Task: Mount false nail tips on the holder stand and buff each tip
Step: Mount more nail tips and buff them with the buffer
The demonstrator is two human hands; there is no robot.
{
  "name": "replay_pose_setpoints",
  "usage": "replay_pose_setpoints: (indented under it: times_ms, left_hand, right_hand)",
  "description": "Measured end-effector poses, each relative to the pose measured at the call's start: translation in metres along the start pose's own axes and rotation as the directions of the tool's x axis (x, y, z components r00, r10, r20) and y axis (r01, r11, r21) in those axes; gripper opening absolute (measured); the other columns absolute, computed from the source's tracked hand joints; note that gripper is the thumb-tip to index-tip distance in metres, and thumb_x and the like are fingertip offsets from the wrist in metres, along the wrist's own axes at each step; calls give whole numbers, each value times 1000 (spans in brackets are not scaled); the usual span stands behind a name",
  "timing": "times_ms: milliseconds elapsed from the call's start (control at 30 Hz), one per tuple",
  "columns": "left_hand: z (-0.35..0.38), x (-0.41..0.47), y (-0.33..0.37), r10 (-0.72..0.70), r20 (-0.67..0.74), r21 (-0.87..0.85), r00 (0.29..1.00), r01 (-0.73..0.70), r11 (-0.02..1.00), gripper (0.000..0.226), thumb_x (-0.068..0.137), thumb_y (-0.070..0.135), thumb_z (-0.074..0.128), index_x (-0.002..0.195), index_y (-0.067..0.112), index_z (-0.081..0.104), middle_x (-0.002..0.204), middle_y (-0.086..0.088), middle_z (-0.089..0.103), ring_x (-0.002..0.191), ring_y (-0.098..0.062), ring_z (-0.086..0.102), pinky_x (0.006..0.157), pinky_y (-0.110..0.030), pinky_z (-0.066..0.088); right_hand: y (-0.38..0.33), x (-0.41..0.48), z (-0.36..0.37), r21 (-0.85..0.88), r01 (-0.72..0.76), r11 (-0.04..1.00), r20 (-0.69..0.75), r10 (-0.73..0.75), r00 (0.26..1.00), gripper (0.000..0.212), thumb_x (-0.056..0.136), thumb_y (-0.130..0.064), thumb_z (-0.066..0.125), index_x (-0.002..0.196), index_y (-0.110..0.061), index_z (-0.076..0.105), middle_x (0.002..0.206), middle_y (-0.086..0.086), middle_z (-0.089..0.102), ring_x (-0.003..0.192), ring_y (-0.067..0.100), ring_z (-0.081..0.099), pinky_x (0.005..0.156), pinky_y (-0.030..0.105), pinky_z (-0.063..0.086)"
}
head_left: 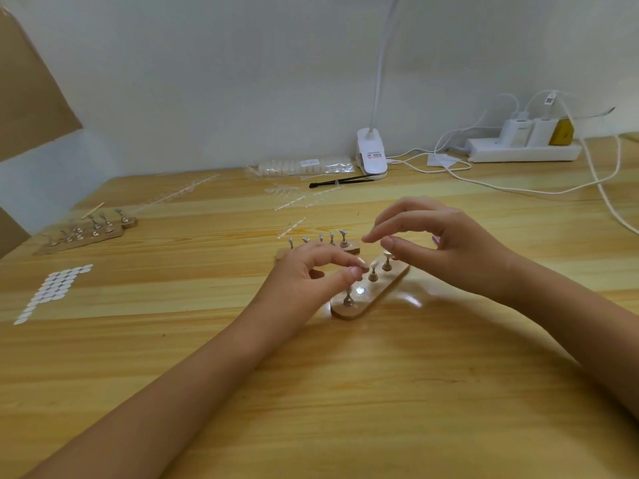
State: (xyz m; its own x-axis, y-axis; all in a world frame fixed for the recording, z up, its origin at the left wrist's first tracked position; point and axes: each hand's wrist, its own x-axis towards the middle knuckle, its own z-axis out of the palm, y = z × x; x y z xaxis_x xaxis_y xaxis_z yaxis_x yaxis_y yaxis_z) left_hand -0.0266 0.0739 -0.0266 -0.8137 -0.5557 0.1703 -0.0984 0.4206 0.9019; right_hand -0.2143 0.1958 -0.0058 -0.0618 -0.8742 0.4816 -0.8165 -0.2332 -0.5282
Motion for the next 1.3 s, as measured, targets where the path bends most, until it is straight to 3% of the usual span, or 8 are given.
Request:
replay_pose_setpoints:
  times_ms: [167,300,467,567,667,1033,1200,1300]
  left_hand:
    - [5,3,0,-78,11,82,997,77,994,7,88,30,72,91,32,78,112,9,66,93,-6,65,83,-22,54]
    - [7,6,3,-143,21,105,990,140,985,12,88,26,71,84,35,78,111,7,68,107,-10,62,100,-38,49]
    - [8,7,8,-193,39,74,980,190,979,15,86,27,69,79,38,75,96,7,73,82,-2,67,78,-25,51]
    - [9,6,7,-196,40,69,980,193,979,13,87,26,69,81,35,76,100,-3,74,94,-17,68,88,-35,53]
    - [10,5,7,-182,38,56,983,179,982,11,89,24,67,86,31,75,101,7,73,91,-13,68,87,-32,53]
    - [13,4,0,-101,33,202,994,92,975,20,98,29,54,93,31,74,115,11,62,126,-20,46,108,-49,39]
    - [12,3,0,-91,21,214,996,84,973,33,102,44,40,93,39,72,113,16,62,126,-16,45,110,-45,35]
    - [12,1,0,-98,21,193,995,92,977,36,87,71,49,94,41,70,104,22,59,120,-14,51,101,-39,43]
  right_hand:
    - [11,-4,6,-261,-25,965,76,46,996,35,82,-47,62,109,-27,72,113,-9,61,115,12,45,99,35,41]
    - [10,-4,11,-351,47,935,70,-23,997,35,79,-50,65,101,-24,73,115,-6,63,116,16,46,96,41,45]
    - [7,-4,14,-358,57,932,56,-39,998,33,80,-50,64,99,-25,72,117,-6,62,120,20,46,97,42,44]
    - [6,-4,13,-343,49,938,73,-25,997,32,79,-47,67,104,-26,70,121,-7,60,123,19,43,101,41,41]
    - [6,-4,14,-373,50,927,89,-17,996,33,80,-45,66,106,-26,69,123,-6,60,125,21,43,102,40,40]
    - [9,-5,14,-391,17,920,78,15,997,26,84,-42,67,104,-25,68,126,-4,57,126,23,40,104,41,38]
    - [5,-5,16,-339,-14,941,79,44,996,29,83,-46,60,103,-27,68,129,-6,54,129,18,35,104,34,34]
    - [5,-5,18,-327,-8,945,74,34,997,26,83,-42,60,100,-24,68,130,-5,55,129,19,35,104,36,35]
